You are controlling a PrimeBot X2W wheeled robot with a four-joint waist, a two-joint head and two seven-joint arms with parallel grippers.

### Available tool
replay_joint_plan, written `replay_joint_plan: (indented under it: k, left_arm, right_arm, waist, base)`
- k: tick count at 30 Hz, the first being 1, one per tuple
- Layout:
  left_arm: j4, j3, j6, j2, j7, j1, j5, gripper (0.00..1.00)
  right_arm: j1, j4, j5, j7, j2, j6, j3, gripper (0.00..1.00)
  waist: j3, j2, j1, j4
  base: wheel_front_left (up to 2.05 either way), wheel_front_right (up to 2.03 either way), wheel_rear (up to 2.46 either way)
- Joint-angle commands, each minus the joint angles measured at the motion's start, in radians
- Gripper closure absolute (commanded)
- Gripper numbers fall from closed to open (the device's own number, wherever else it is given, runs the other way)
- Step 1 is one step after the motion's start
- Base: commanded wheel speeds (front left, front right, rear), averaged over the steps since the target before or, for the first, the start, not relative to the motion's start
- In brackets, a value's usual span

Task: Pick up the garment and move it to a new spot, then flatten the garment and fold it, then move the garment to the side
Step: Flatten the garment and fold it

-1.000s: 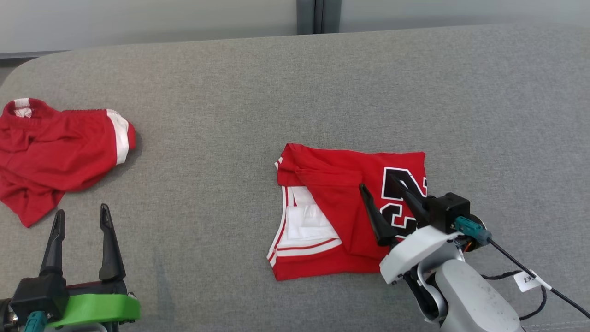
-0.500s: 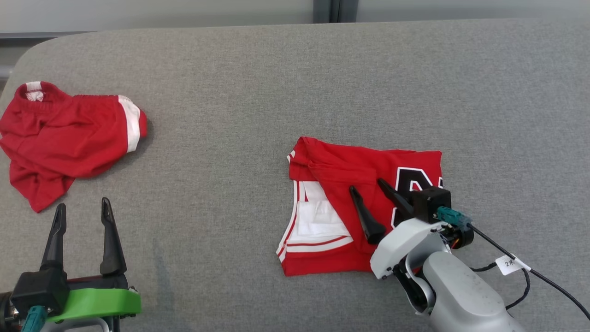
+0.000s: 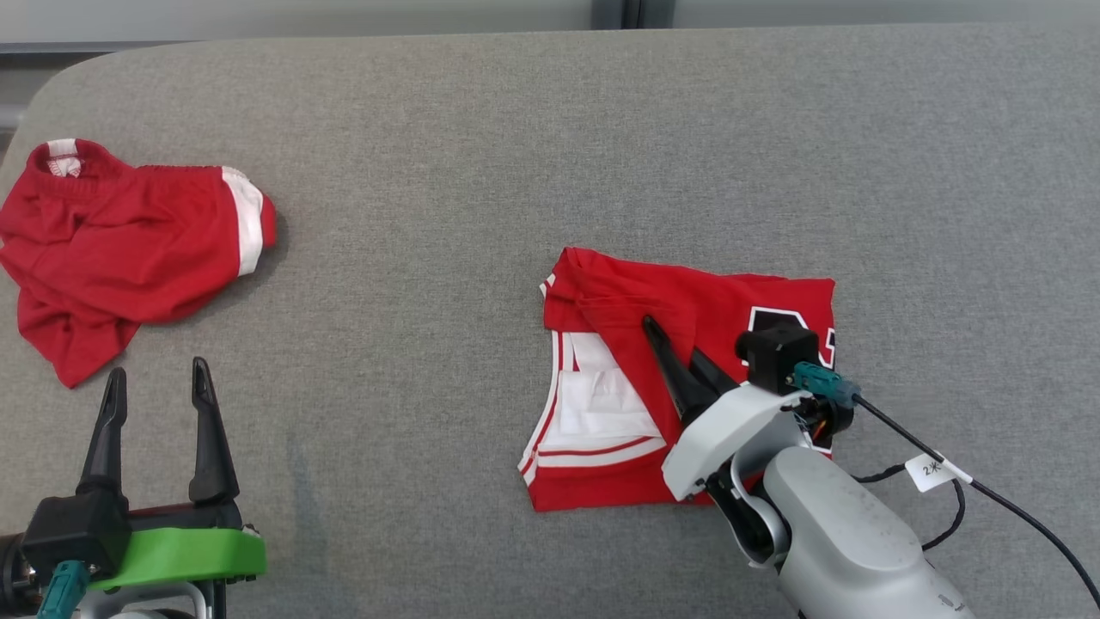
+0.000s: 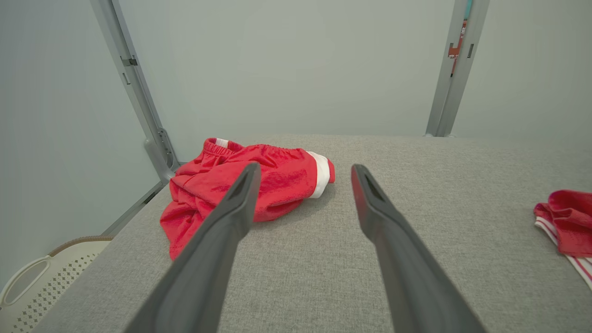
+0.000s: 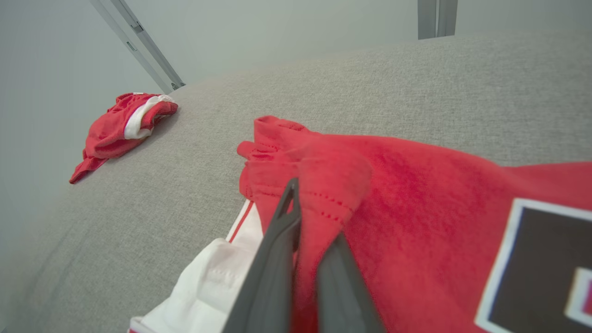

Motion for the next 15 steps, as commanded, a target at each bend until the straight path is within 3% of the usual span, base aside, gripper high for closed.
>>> replay_joint_plan:
  k: [1, 15]
  left_arm:
    - [0.003, 0.005, -0.003, 0.001, 0.0, -0.011, -0.003, 0.0]
    - [0.005, -0.01, 0.008, 0.001, 0.0, -0.005, -0.01, 0.0]
  right_arm:
    - [0.01, -0.013, -0.007, -0.002, 0.0, -0.001, 0.007, 1.0]
    - [0.078, -0.074, -0.066, -0.002, -0.014, -0.001, 0.165, 0.99]
  waist:
    - [-0.002, 0.0, 0.0, -0.002]
    - [-0.014, 0.0, 0.0, 0.0]
  base:
    - [0.0, 0.0, 0.0]
    - [0.0, 0.0, 0.0]
